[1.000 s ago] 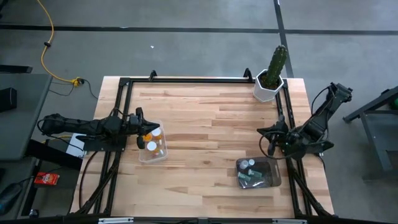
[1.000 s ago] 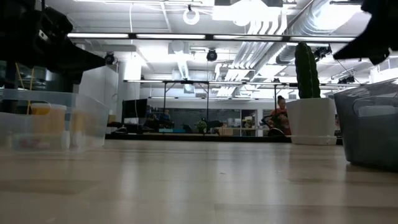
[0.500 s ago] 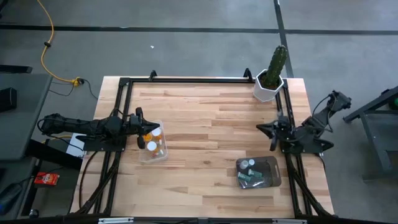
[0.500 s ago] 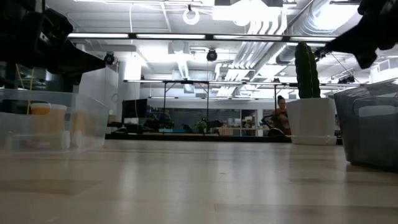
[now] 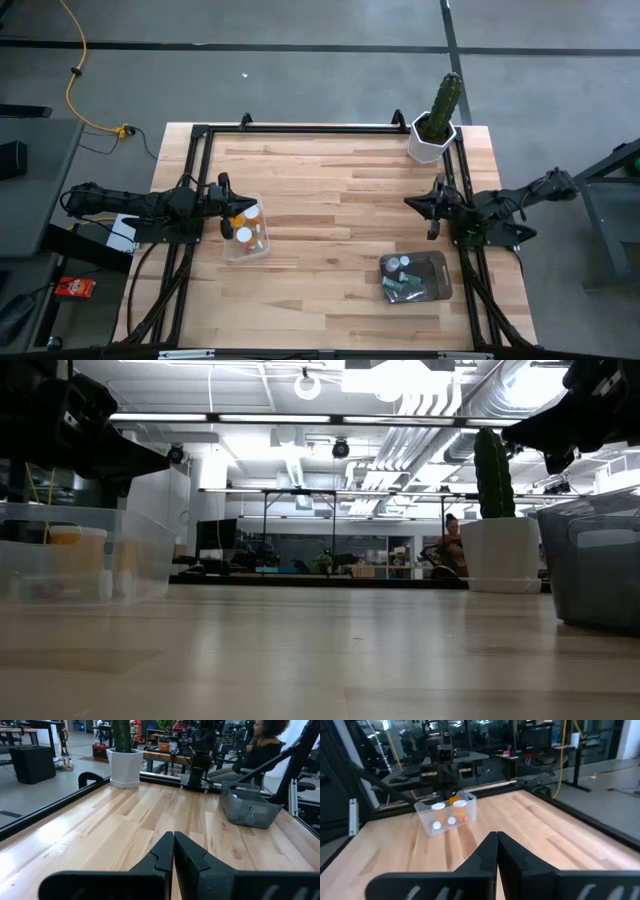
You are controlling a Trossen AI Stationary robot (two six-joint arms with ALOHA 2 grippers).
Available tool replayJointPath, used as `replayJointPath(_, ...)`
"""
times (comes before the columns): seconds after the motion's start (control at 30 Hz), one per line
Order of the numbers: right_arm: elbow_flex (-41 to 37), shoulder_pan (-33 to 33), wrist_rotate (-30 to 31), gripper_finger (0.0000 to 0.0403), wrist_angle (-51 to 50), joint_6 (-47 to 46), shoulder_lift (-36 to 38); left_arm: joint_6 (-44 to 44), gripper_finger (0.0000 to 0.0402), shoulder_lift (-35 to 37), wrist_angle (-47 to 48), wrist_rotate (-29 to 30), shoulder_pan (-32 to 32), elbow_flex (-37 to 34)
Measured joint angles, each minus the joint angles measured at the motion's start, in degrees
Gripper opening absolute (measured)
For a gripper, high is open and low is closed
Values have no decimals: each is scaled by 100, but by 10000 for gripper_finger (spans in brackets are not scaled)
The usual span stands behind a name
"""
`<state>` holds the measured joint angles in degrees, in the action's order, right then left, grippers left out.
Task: Pick and place medicine bottles into bin by pill shape (circle, oval)
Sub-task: Return to Home Position
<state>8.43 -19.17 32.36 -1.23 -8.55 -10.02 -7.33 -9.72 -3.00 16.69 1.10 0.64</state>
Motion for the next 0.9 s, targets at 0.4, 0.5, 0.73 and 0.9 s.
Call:
replayJointPath(0.4, -540, 287, -366, 0, -183, 304, 983, 0, 3, -2, -1, 0, 0, 2)
replayJointPath(0.5, -560, 375, -428, 0, -159, 588, 990, 0, 3, -2, -3, 2, 0, 2)
replayJointPath(0.73, -560, 557, -995, 0, -191, 1139, 974, 0, 3, -2, -5, 20, 0, 2)
replayJointPath(0.9, -544, 744, -1908, 0, -208, 1544, 976, 0, 3, -2, -5, 20, 0, 2)
